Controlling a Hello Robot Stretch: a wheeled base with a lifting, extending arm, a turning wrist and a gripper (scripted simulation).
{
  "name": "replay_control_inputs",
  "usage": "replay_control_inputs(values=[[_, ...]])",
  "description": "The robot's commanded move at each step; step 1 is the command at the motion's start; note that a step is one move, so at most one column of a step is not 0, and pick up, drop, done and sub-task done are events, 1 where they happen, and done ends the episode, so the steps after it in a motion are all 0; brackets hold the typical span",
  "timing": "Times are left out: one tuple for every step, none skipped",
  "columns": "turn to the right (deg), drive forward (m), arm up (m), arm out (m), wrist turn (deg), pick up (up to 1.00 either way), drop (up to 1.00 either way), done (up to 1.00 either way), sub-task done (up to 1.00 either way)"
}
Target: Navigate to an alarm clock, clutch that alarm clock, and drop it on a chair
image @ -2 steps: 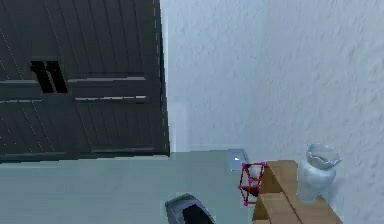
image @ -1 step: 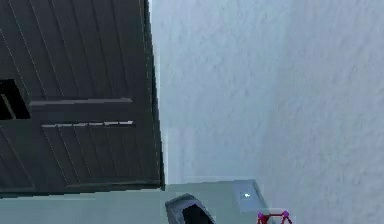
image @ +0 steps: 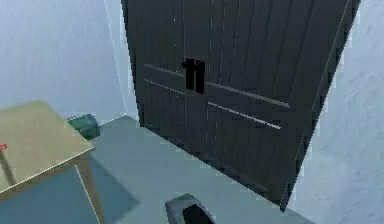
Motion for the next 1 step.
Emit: replay_control_inputs(values=[[-27.0, 0.0, 0.0, 0.0, 0.0, 0.0, 0.0, 0.0, 0.0]])
